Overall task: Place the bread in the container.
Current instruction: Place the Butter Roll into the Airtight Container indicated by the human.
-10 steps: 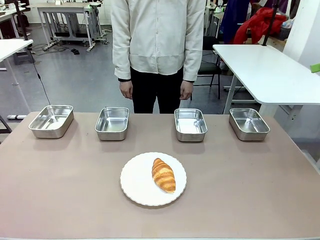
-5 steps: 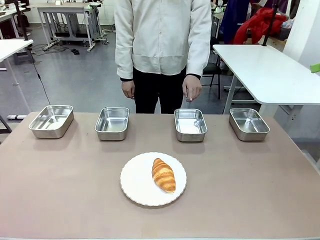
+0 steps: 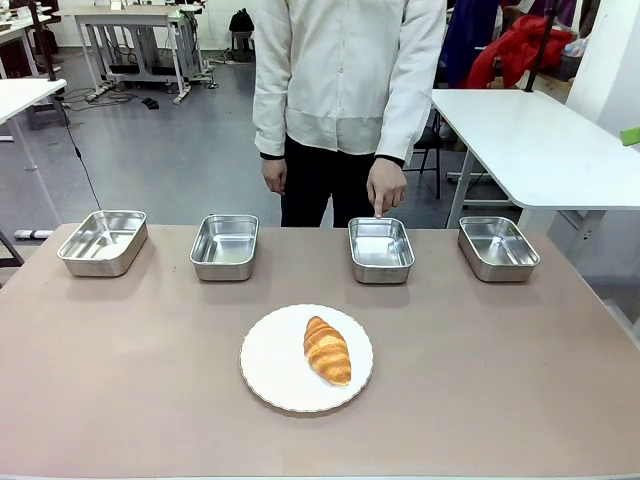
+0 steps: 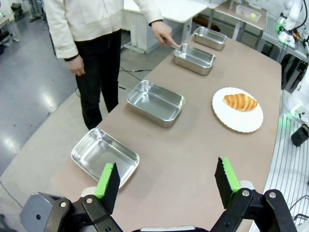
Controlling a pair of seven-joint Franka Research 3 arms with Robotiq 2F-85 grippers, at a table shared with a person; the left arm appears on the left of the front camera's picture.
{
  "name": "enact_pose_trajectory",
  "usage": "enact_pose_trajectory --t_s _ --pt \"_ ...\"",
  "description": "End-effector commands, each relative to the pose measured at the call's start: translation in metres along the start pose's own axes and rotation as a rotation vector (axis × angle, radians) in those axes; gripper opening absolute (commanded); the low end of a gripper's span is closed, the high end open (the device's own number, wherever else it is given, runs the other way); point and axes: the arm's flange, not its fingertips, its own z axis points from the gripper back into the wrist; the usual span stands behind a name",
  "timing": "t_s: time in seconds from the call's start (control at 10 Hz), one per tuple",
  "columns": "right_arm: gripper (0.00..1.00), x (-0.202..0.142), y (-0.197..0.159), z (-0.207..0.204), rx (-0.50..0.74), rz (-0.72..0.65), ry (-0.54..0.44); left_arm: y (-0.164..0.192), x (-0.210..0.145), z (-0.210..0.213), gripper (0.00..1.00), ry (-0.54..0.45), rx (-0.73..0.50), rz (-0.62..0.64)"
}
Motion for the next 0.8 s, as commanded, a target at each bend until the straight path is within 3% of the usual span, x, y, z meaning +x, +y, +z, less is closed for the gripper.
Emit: enact_pose_trajectory --t_s 0.0,0.7 --pt "1.0 0.0012 -0.001 -0.0004 0.008 0.007 -0.019 -0.0008 0.0014 0.001 1.0 -0.017 -0.007 -0.009" --pt "1.0 0.0012 -0.001 -0.0004 0.008 0.007 -0.019 -0.0008 0.0014 0.001 1.0 -0.017 -0.007 -0.009"
